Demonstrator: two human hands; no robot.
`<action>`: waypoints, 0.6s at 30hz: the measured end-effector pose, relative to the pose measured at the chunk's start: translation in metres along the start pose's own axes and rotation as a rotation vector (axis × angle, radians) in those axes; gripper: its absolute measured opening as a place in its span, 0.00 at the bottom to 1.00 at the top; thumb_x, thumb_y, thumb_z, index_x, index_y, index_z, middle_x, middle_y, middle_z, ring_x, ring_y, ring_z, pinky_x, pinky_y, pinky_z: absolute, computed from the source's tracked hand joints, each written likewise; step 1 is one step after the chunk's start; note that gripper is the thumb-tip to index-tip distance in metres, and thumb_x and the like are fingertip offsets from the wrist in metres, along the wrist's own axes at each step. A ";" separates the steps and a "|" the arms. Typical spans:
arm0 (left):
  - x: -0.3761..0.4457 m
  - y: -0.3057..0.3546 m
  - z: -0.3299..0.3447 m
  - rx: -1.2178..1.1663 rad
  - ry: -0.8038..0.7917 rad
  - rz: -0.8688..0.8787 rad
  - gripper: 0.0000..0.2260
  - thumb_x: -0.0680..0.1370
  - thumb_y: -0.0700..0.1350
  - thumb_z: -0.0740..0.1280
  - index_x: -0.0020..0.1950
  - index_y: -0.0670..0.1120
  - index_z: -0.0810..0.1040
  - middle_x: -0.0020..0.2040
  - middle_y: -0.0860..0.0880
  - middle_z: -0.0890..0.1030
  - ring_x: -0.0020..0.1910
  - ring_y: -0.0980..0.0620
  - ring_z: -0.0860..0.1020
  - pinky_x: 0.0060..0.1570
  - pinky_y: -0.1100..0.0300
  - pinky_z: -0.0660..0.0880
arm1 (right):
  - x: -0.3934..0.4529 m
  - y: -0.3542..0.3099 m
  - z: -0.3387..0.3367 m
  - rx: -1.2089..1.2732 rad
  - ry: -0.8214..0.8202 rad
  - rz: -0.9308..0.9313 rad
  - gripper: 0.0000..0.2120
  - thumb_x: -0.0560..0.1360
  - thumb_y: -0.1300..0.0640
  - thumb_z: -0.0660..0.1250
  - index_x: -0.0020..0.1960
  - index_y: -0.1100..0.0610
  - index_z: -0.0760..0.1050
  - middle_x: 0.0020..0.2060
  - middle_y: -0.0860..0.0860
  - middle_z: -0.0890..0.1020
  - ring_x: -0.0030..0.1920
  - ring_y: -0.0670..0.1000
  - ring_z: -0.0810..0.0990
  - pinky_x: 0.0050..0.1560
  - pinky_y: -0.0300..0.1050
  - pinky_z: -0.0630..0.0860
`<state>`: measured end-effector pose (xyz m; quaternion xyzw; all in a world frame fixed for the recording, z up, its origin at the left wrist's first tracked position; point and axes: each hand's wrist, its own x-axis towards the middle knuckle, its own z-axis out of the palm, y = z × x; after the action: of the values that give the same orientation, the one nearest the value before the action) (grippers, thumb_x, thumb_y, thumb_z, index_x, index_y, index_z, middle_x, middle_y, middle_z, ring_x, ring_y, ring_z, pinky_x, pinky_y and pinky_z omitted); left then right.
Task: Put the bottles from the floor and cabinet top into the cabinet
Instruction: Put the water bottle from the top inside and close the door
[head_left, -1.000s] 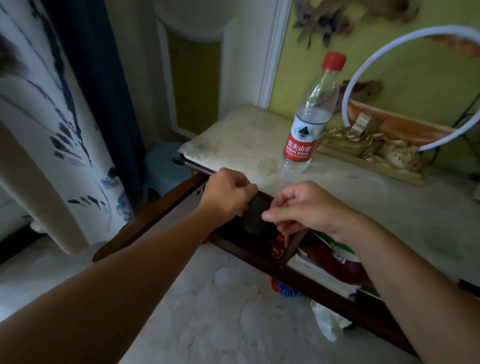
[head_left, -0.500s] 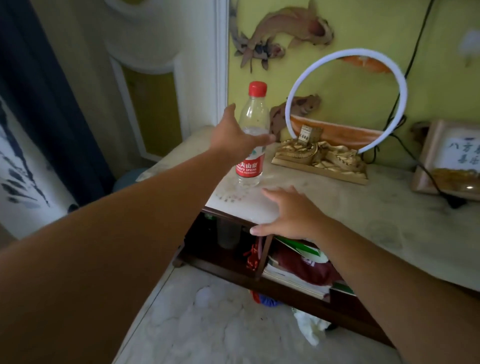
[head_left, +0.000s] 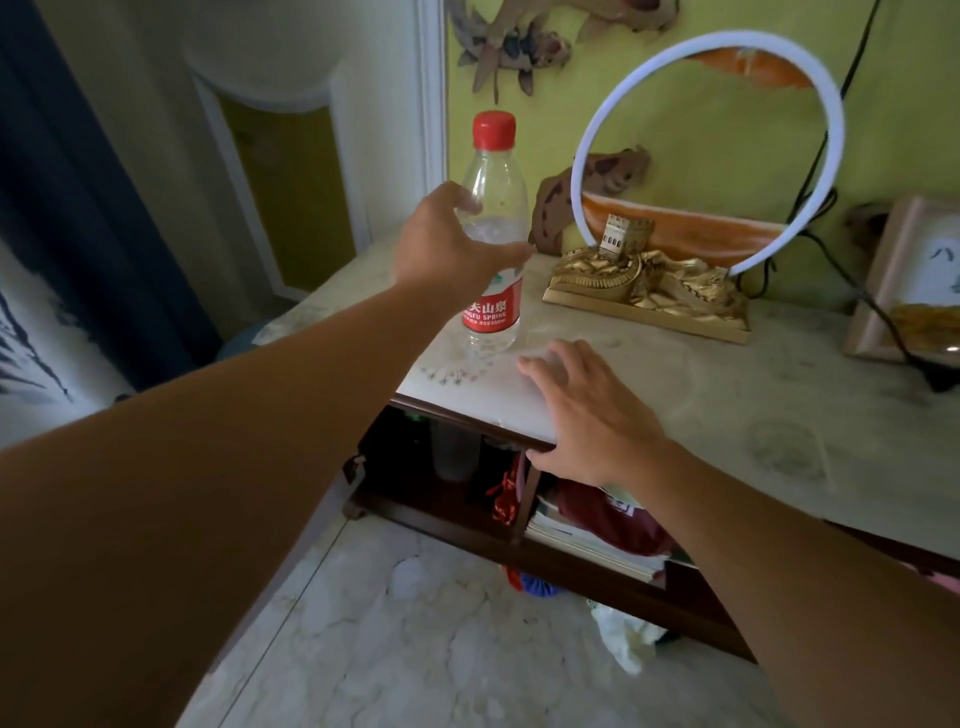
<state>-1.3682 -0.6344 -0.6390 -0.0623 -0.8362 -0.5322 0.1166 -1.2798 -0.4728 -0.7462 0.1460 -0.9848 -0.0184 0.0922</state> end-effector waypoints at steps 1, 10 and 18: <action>-0.002 0.000 -0.005 -0.005 0.011 0.000 0.26 0.60 0.53 0.80 0.53 0.51 0.74 0.51 0.50 0.80 0.47 0.47 0.81 0.47 0.49 0.81 | 0.000 0.000 0.001 0.000 0.001 0.006 0.47 0.59 0.36 0.75 0.70 0.51 0.58 0.66 0.57 0.64 0.65 0.60 0.66 0.65 0.54 0.71; -0.053 -0.007 -0.085 -0.006 -0.033 0.069 0.26 0.58 0.54 0.80 0.52 0.51 0.77 0.47 0.54 0.83 0.42 0.60 0.83 0.38 0.65 0.76 | -0.003 -0.003 -0.004 0.037 -0.001 0.027 0.47 0.58 0.37 0.76 0.70 0.48 0.59 0.67 0.56 0.65 0.68 0.59 0.65 0.67 0.55 0.71; -0.135 -0.102 -0.100 0.188 -0.030 -0.055 0.26 0.60 0.56 0.79 0.55 0.58 0.75 0.47 0.58 0.81 0.45 0.61 0.80 0.44 0.61 0.76 | -0.002 -0.004 -0.002 0.046 -0.018 0.049 0.48 0.58 0.37 0.76 0.71 0.48 0.56 0.69 0.56 0.61 0.70 0.59 0.61 0.66 0.54 0.70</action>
<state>-1.2481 -0.7653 -0.7235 -0.0363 -0.8856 -0.4533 0.0949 -1.2763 -0.4760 -0.7448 0.1239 -0.9890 0.0053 0.0803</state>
